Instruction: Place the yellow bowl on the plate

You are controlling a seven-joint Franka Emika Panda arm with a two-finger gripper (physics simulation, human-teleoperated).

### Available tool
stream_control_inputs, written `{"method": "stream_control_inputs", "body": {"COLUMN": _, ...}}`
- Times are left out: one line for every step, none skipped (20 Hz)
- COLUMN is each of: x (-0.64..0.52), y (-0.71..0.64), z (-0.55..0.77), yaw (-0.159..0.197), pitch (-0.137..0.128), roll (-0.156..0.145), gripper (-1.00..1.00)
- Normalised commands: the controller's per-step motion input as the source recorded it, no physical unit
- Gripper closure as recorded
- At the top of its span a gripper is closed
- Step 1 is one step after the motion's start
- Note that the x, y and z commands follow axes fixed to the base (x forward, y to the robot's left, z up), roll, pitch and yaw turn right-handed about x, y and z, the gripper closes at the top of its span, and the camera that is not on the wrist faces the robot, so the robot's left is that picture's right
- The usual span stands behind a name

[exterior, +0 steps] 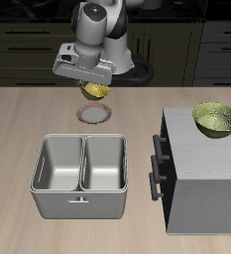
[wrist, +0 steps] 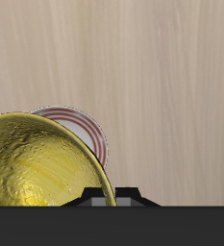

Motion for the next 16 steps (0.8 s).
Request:
{"method": "stream_control_inputs", "body": {"x": -0.05, "y": 0.1, "z": -0.42, "yaw": 0.06, "pitch": 0.016, "roll": -0.02, "gripper": 1.0}}
{"method": "stream_control_inputs", "body": {"x": -0.01, "y": 0.08, "z": -0.32, "yaw": -0.045, "pitch": 0.08, "roll": 0.024, "gripper": 1.0}}
{"method": "stream_control_inputs", "body": {"x": 0.03, "y": 0.06, "z": -0.26, "yaw": -0.044, "pitch": 0.061, "roll": 0.011, "gripper": 1.0}}
{"method": "stream_control_inputs", "body": {"x": -0.14, "y": 0.02, "z": -0.04, "yaw": 0.017, "pitch": -0.005, "roll": -0.003, "gripper": 1.0}}
{"method": "stream_control_inputs", "body": {"x": -0.09, "y": 0.05, "z": -0.19, "yaw": -0.03, "pitch": 0.025, "roll": -0.003, "gripper": 1.0}}
{"method": "stream_control_inputs", "body": {"x": -0.14, "y": 0.0, "z": -0.11, "yaw": -0.07, "pitch": 0.045, "roll": 0.009, "gripper": 1.0}}
{"method": "stream_control_inputs", "body": {"x": -0.11, "y": 0.03, "z": -0.03, "yaw": 0.032, "pitch": -0.014, "roll": -0.013, "gripper": 1.0}}
{"method": "stream_control_inputs", "body": {"x": -0.04, "y": 0.03, "z": -0.08, "yaw": -0.012, "pitch": 0.003, "roll": 0.011, "gripper": 1.0}}
{"method": "stream_control_inputs", "body": {"x": -0.07, "y": 0.06, "z": -0.07, "yaw": -0.01, "pitch": 0.005, "roll": 0.002, "gripper": 1.0}}
{"method": "stream_control_inputs", "body": {"x": 0.01, "y": 0.15, "z": -0.04, "yaw": 0.071, "pitch": -0.03, "roll": 0.008, "gripper": 1.0}}
{"method": "stream_control_inputs", "body": {"x": 0.0, "y": 0.09, "z": 0.0, "yaw": 0.059, "pitch": -0.054, "roll": -0.001, "gripper": 1.0}}
{"method": "stream_control_inputs", "body": {"x": 0.02, "y": 0.08, "z": -0.09, "yaw": -0.056, "pitch": 0.058, "roll": 0.029, "gripper": 1.0}}
{"method": "stream_control_inputs", "body": {"x": 0.16, "y": 0.36, "z": -0.08, "yaw": 0.107, "pitch": -0.06, "roll": 0.035, "gripper": 1.0}}
{"method": "stream_control_inputs", "body": {"x": 0.02, "y": 0.19, "z": -0.08, "yaw": 0.067, "pitch": -0.049, "roll": 0.035, "gripper": 1.0}}
{"method": "stream_control_inputs", "body": {"x": 0.06, "y": 0.14, "z": -0.11, "yaw": 0.031, "pitch": -0.004, "roll": 0.045, "gripper": 1.0}}
{"method": "stream_control_inputs", "body": {"x": 0.06, "y": 0.15, "z": -0.09, "yaw": 0.007, "pitch": 0.021, "roll": 0.08, "gripper": 1.0}}
